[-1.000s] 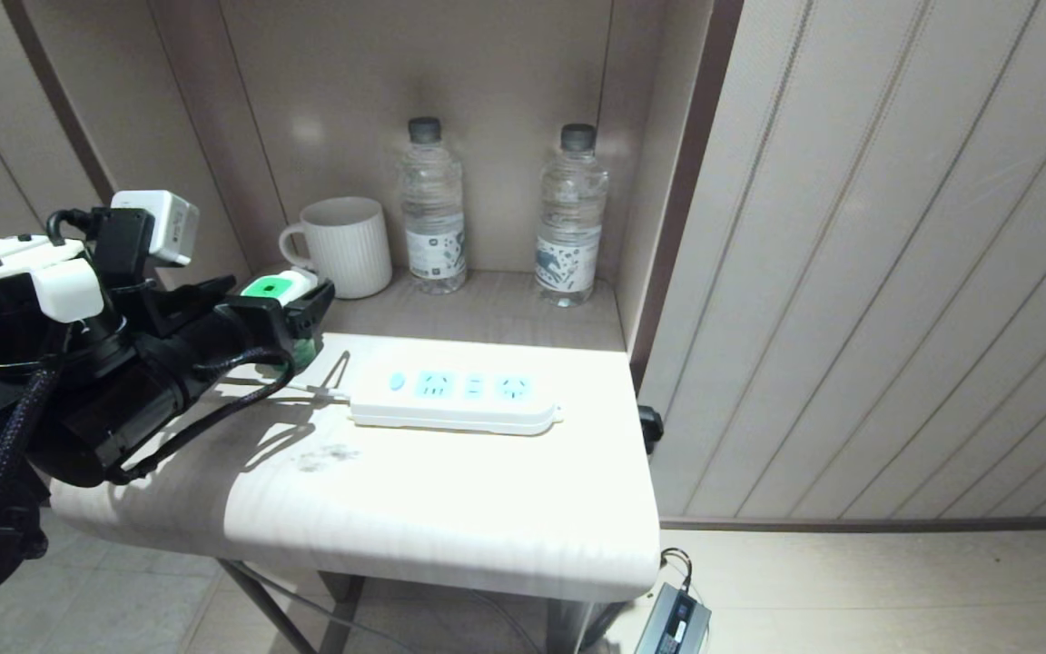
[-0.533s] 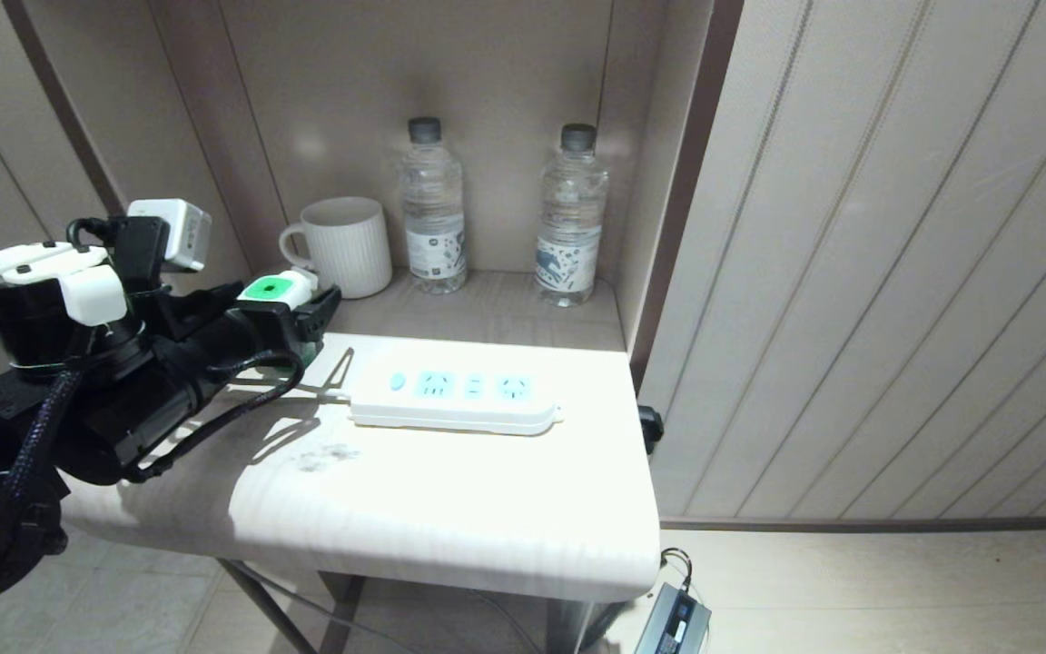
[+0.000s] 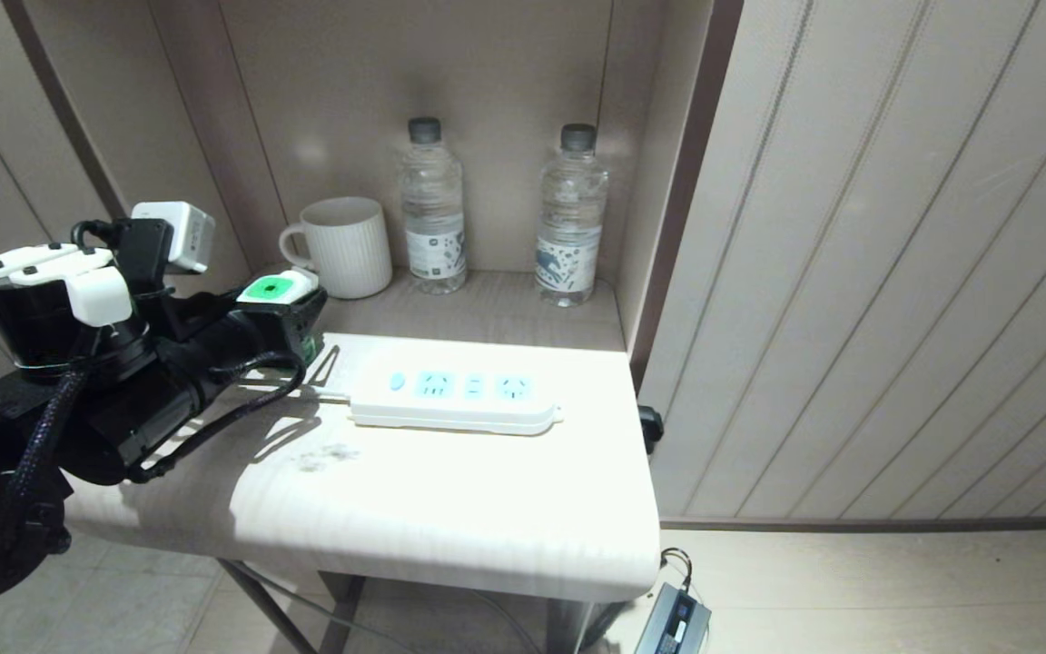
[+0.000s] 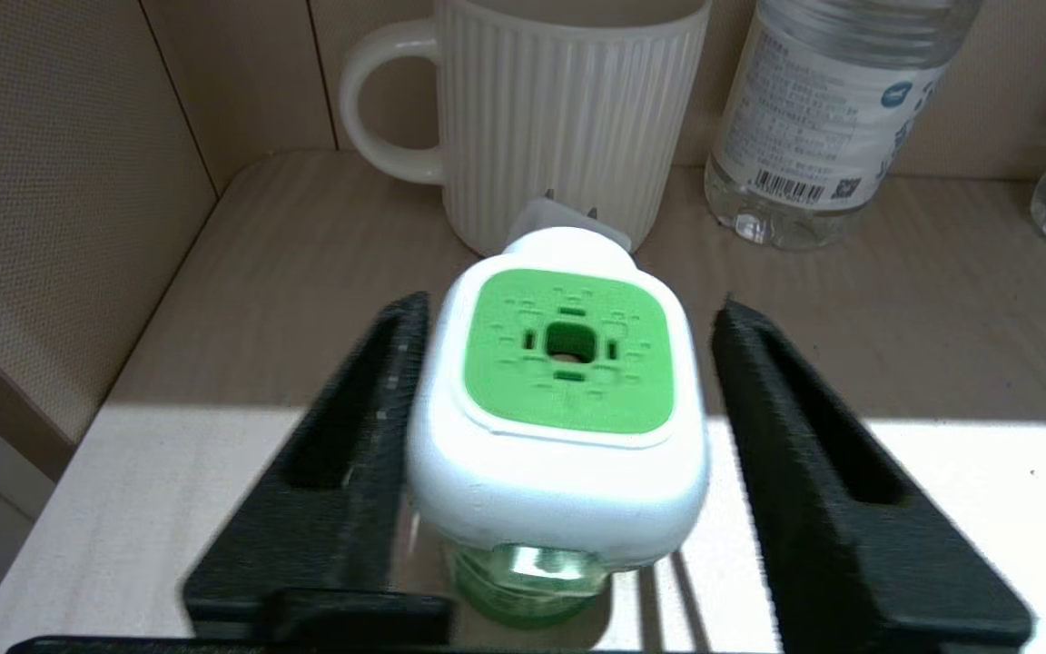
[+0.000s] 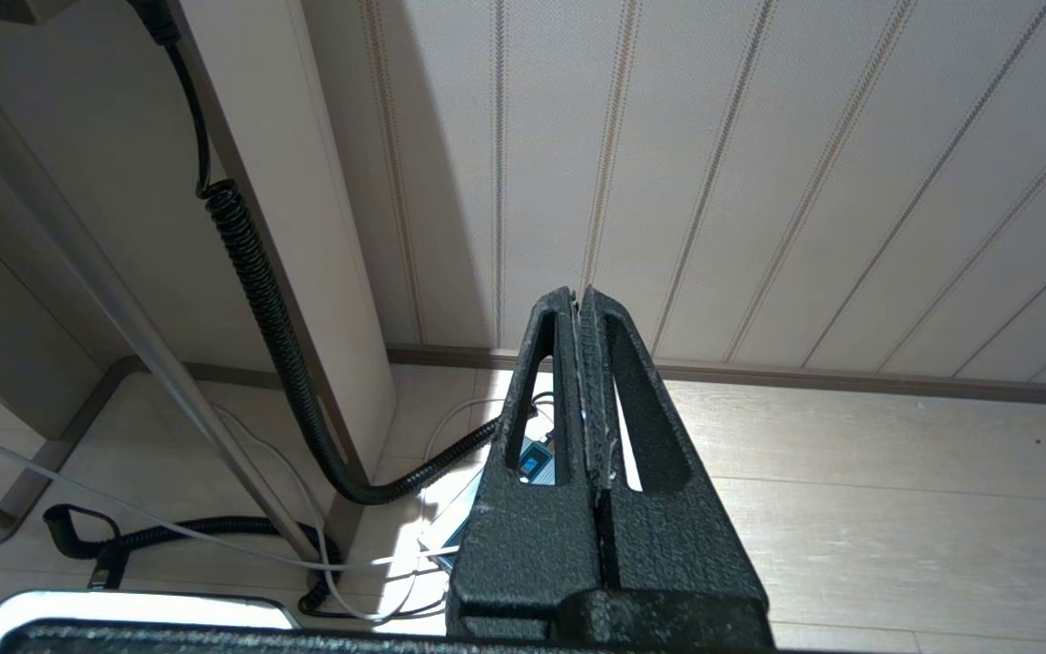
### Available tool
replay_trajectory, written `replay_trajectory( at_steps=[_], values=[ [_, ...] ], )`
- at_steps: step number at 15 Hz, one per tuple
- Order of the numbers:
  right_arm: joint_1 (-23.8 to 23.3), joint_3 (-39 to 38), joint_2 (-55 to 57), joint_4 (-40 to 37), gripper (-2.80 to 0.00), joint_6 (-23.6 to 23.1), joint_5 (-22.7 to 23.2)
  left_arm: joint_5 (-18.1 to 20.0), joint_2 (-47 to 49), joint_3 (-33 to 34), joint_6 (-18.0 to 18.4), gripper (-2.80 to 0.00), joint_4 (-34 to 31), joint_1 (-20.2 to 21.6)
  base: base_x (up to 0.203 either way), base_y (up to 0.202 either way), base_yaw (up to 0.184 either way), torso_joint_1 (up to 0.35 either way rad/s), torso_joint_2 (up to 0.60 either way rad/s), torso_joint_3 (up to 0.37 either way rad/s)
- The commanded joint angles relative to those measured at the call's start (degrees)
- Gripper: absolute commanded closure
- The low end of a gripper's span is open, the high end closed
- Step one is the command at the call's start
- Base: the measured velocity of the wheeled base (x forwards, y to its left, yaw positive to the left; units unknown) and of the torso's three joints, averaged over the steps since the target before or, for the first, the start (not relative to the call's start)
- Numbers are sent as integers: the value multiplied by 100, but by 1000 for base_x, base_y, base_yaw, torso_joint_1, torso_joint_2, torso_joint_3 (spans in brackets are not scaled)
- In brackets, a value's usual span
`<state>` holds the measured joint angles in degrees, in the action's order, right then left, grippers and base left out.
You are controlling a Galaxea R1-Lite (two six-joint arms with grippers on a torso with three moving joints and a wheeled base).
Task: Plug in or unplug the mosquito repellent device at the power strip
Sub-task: Pick up the mosquito repellent liquid, then insert the plug into the socket
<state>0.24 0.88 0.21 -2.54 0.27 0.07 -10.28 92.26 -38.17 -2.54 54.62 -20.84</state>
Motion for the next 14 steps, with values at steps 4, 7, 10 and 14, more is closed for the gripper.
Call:
replay_trajectory(
  at_steps=[4,7,10,14],
  values=[
    [2,0,-3,-1,0,0,1,-9,-41,144,-1,0,102,1,0,0,0,0,0,0],
    [2,0,-3,-1,0,0,1,-9,-387,306,4,0,54,-4,0,0,0,0,0,0],
    [2,0,-3,-1,0,0,1,-13,-1514,461,22,0,-232,-5,0,0,0,0,0,0],
    [2,0,-3,-1,0,0,1,-43,-3242,-112,34,0,-2282,1,0,0,0,0,0,0]
  ],
)
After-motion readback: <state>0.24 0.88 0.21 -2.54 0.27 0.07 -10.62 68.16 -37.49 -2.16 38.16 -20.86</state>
